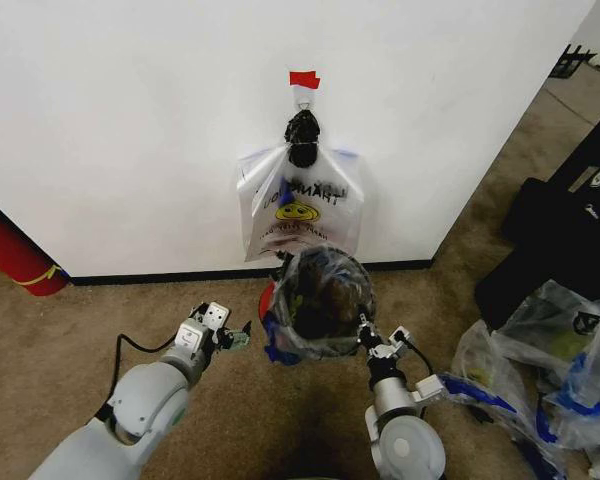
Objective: Pick up the garbage bag from the wall and place it over the trash bin.
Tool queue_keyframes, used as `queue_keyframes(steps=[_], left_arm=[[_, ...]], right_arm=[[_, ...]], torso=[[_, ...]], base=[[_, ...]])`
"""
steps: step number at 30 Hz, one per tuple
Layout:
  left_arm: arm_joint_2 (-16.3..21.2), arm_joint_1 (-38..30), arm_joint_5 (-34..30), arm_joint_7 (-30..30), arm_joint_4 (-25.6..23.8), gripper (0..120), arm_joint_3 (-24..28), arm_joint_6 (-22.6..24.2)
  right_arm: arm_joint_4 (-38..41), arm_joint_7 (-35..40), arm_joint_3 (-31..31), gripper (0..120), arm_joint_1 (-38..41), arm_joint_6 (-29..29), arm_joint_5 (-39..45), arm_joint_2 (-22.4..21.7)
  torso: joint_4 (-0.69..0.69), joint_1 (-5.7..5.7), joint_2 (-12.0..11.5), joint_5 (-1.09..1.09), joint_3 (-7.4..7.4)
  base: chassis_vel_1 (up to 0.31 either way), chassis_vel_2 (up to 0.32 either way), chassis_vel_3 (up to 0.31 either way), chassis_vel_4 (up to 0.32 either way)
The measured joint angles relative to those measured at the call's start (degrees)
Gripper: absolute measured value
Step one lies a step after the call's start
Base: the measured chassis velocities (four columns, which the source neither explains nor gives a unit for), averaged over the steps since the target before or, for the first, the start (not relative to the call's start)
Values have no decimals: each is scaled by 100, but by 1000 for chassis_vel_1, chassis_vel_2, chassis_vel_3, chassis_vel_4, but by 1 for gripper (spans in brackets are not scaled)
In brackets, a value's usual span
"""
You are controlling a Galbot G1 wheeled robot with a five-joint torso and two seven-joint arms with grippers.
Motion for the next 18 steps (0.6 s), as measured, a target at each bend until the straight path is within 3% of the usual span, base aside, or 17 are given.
queue_keyframes(steps=[6, 13, 18], left_arm=[[24, -184, -405, 896, -5, 100, -229, 284], [154, -339, -254, 2213, 337, 96, -547, 293], [105, -357, -241, 2435, 381, 96, -565, 295]], right_arm=[[-319, -597, 73, 0, 120, -47, -70, -14], [-593, -751, 165, 0, 209, 5, -101, -91], [-614, -796, 182, 0, 208, 16, -74, -132]], torso=[[-1, 0, 0, -1, 0], [-1, 0, 0, -1, 0], [0, 0, 0, -2, 0]], base=[[0, 0, 0, 0], [0, 0, 0, 0], [0, 0, 0, 0]])
